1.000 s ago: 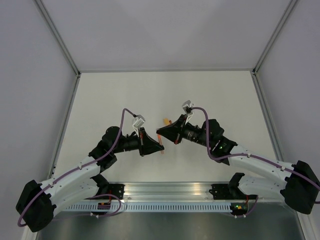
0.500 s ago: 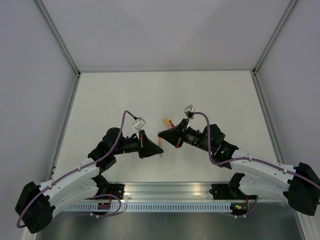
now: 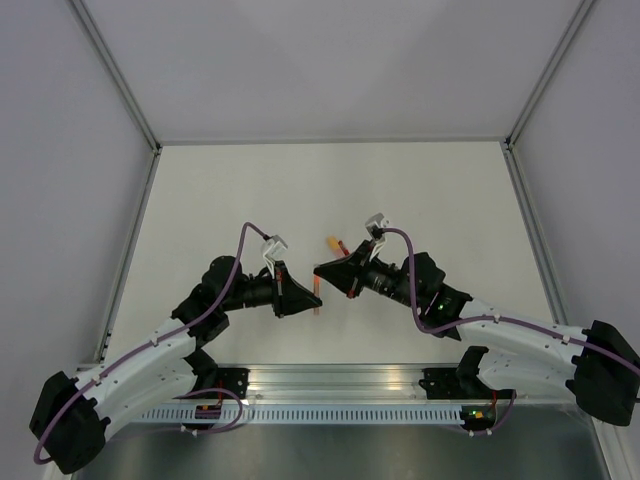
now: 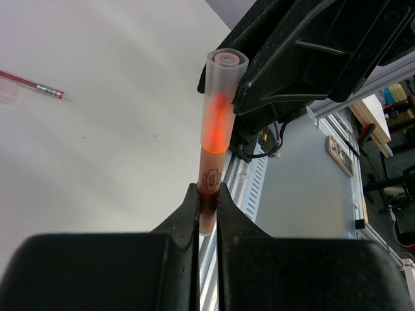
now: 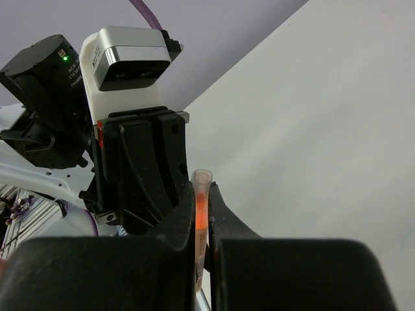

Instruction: Insert the pens into the pen caps

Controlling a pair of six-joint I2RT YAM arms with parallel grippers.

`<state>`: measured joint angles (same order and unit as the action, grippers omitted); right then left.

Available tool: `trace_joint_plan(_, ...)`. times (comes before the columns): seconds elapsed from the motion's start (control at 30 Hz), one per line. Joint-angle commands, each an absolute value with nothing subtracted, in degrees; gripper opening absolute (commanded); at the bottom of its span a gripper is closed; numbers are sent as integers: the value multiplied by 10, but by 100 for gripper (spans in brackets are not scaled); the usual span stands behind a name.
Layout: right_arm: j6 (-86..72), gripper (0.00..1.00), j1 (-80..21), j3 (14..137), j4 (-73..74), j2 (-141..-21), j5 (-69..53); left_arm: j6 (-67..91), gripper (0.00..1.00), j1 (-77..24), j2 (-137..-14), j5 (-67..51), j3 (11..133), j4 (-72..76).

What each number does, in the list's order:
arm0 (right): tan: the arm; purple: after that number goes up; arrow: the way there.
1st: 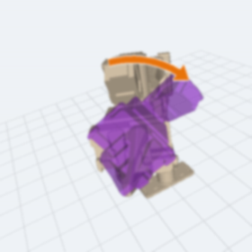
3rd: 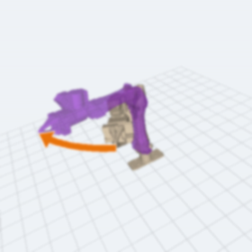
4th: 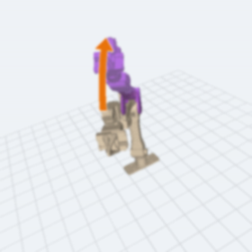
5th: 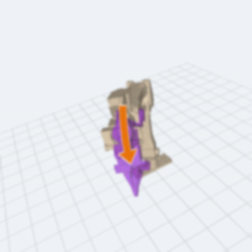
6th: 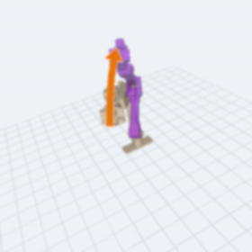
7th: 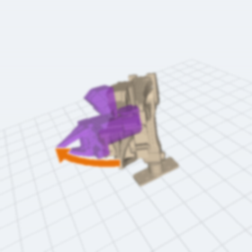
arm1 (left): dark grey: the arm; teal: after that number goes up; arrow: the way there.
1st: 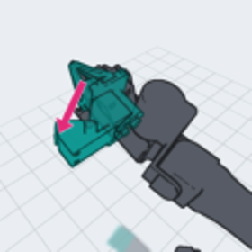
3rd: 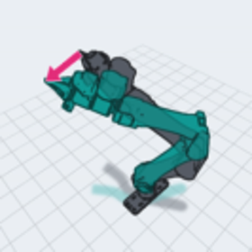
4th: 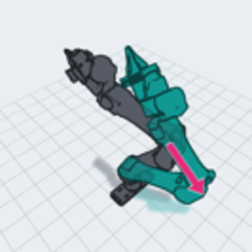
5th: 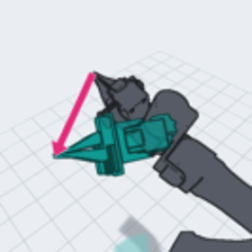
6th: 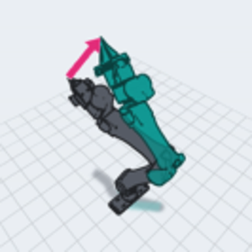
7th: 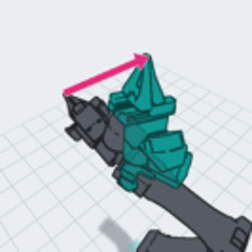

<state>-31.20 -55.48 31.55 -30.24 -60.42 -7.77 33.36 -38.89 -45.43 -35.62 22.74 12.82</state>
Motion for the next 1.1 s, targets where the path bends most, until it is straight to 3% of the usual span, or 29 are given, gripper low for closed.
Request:
trace_joint_plan(0.0,-308,0,-591,282,-200,-600,-185,342,2,-349,-441,-243,250,229)
trace_joint_plan(0.43,-313,0,-615,288,-215,-631,-196,338,2,-349,-449,-242,250,229)
trace_joint_plan(0.73,-294,0,-618,301,-157,-579,-123,335,2,-349,-452,-245,250,230)
trace_joint_plan(0.87,-273,0,-617,356,-48,-541,-29,334,2,-349,-477,-217,262,200)
trace_joint_plan(1.07,-263,6,-617,450,108,-500,255,368,2,-348,-621,-158,334,91)
